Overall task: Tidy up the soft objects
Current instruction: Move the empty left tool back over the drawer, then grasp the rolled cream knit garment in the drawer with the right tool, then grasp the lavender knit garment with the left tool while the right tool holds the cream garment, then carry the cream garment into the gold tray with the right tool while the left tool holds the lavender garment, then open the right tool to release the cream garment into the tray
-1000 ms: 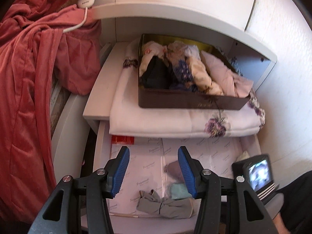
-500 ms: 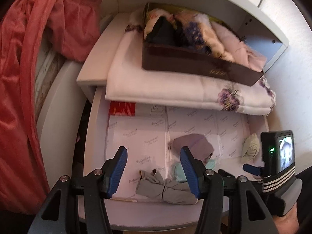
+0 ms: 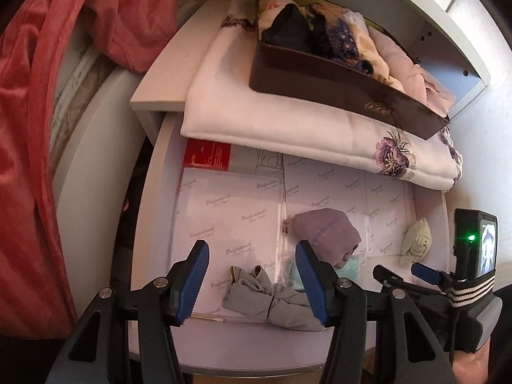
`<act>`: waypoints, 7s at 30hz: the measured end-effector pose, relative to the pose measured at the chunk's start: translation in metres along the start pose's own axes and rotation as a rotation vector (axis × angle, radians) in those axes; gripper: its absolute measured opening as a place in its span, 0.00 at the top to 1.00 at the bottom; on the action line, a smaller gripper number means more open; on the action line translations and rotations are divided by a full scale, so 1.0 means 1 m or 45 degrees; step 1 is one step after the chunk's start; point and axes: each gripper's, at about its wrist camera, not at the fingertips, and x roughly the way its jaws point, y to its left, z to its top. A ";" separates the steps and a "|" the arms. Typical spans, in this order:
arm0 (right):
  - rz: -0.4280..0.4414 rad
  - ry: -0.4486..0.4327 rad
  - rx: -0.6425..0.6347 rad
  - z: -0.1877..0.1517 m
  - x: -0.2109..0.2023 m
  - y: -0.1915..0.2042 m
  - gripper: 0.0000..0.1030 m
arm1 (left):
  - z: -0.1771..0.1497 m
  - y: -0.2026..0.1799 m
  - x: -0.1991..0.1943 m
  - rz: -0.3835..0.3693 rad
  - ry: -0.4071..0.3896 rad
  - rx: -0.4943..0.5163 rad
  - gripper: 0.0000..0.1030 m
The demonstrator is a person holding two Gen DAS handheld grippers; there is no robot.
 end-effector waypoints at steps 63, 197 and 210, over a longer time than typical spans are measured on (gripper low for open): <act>-0.016 0.099 0.275 0.042 0.033 -0.063 0.55 | -0.013 0.000 0.038 -0.009 0.204 -0.056 0.45; 0.091 -0.438 -0.288 0.175 -0.130 0.037 0.62 | -0.023 -0.023 0.093 0.050 0.245 0.070 0.56; -0.141 -0.520 -0.377 0.196 -0.112 0.072 0.63 | -0.024 -0.021 0.093 0.041 0.248 0.058 0.56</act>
